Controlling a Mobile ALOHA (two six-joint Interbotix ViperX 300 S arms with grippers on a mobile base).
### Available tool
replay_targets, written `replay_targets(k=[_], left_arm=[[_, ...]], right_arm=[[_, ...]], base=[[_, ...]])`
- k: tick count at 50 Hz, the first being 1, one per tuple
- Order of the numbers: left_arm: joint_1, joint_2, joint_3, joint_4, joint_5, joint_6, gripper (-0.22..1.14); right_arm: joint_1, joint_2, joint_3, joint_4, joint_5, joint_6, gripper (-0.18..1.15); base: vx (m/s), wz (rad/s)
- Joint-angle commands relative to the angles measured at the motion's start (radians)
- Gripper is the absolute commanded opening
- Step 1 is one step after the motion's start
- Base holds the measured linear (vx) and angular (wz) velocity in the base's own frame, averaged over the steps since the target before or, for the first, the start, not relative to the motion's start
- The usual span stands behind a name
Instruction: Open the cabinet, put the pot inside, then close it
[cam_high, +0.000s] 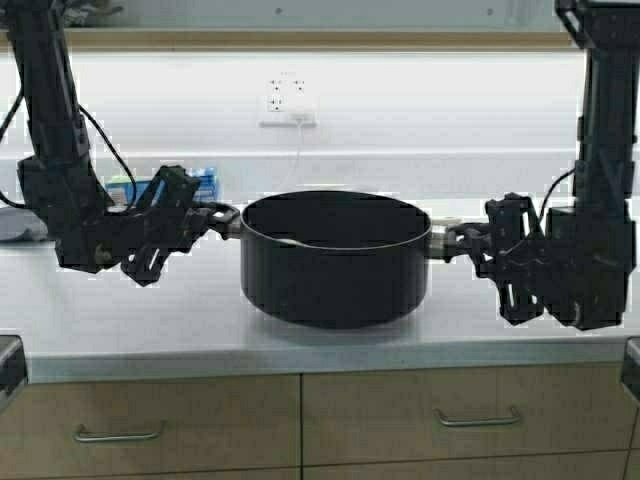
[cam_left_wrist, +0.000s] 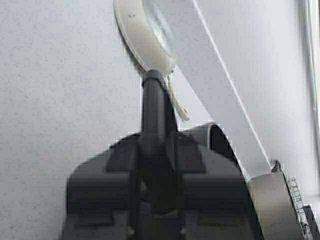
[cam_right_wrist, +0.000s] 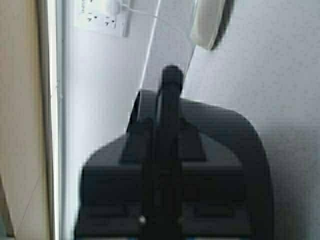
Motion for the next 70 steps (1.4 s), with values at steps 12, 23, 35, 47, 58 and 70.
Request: replay_targets(k=[12, 23, 35, 47, 58, 70], left_arm=[[-0.018, -0.215, 0.247, -0.023, -0.118, 0.069, 0.02], [-0.094, -0.368, 0.426, -0.087, -0.144, 0.089, 0.02], [-0.156, -0.575, 0.56, -0.169, -0.115, 0.091, 0.02], [-0.193, -0.815, 0.589, -0.175, 0.156, 0.1, 0.03], [-0.218, -1.011, 0.552, -0.202, 0.385, 0.106, 0.03], [-0.218, -1.181, 0.457, -0.207, 0.64, 0.153, 0.03]], right_arm=[[0.005, -0.219, 0.153, -0.084, -0.023, -0.051, 0.07], [0.009, -0.347, 0.258, -0.147, -0.015, -0.035, 0.08], [0.057, -0.522, 0.339, -0.143, 0.046, -0.031, 0.08], [0.094, -0.729, 0.373, -0.135, 0.196, 0.023, 0.08], [0.112, -0.92, 0.37, -0.135, 0.393, 0.072, 0.08], [0.112, -1.106, 0.302, -0.153, 0.615, 0.106, 0.08]], base=[[0.0, 0.0], [0.0, 0.0], [0.0, 0.01], [-0.01, 0.04], [0.0, 0.03], [0.0, 0.0]])
